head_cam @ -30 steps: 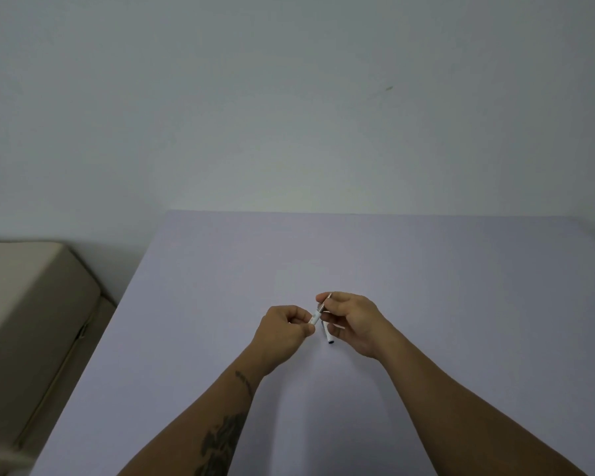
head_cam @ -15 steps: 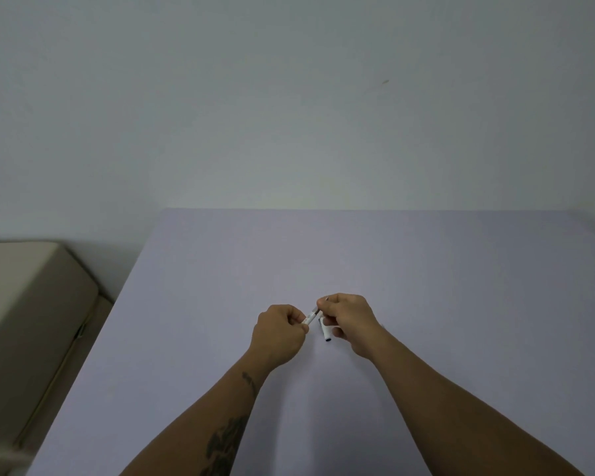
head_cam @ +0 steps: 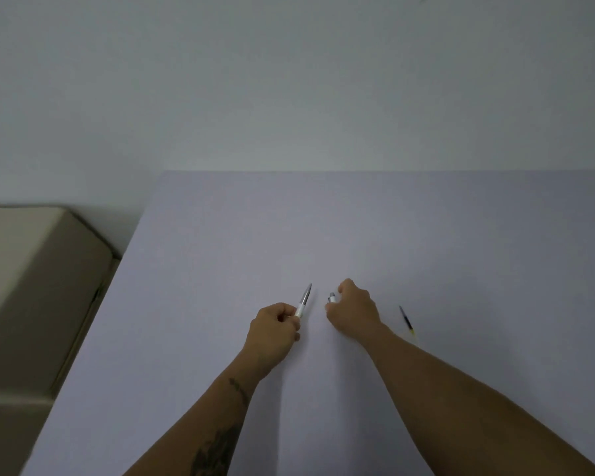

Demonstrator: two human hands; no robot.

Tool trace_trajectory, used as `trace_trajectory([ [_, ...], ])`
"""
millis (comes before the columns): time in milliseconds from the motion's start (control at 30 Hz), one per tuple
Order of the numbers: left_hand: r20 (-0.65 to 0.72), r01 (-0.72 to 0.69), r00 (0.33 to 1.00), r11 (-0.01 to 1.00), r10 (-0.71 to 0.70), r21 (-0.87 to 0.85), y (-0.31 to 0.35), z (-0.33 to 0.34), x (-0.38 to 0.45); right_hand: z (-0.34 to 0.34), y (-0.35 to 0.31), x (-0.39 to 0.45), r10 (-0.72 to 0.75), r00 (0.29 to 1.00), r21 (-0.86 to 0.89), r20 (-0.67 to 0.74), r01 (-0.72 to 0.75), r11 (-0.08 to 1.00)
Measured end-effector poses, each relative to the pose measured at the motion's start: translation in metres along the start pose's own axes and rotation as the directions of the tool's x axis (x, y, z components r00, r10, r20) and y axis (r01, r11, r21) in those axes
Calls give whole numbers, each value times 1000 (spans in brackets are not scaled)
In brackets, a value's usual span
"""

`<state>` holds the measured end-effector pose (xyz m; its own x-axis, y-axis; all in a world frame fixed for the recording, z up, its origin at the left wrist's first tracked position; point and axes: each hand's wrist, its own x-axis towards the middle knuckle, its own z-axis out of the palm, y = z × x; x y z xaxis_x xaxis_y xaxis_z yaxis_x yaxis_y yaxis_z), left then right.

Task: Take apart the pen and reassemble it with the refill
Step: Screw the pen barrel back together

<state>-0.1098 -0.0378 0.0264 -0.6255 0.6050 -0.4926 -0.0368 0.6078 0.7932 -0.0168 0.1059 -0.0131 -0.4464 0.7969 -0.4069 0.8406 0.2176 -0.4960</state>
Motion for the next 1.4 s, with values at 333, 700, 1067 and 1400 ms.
trace_trajectory([
  [333, 63, 20, 998, 1000, -19, -22, -11, -5, -9, -18, -18, -8, 60, 996, 535, 62, -84, 841],
  [700, 14, -54, 998, 999, 54, 7, -7, -6, -26, -46, -40, -44, -22, 1000, 698, -21, 30, 715],
  [1067, 9, -130, 991, 991, 130, 13, -2, -3, -37, -48, -30, -65, -47, 995, 685, 84, -24, 728],
  [1400, -46, -190, 980, 980, 192, 53, 1, 11, -41, -49, -13, -78, -96, 995, 617, 37, 53, 785],
])
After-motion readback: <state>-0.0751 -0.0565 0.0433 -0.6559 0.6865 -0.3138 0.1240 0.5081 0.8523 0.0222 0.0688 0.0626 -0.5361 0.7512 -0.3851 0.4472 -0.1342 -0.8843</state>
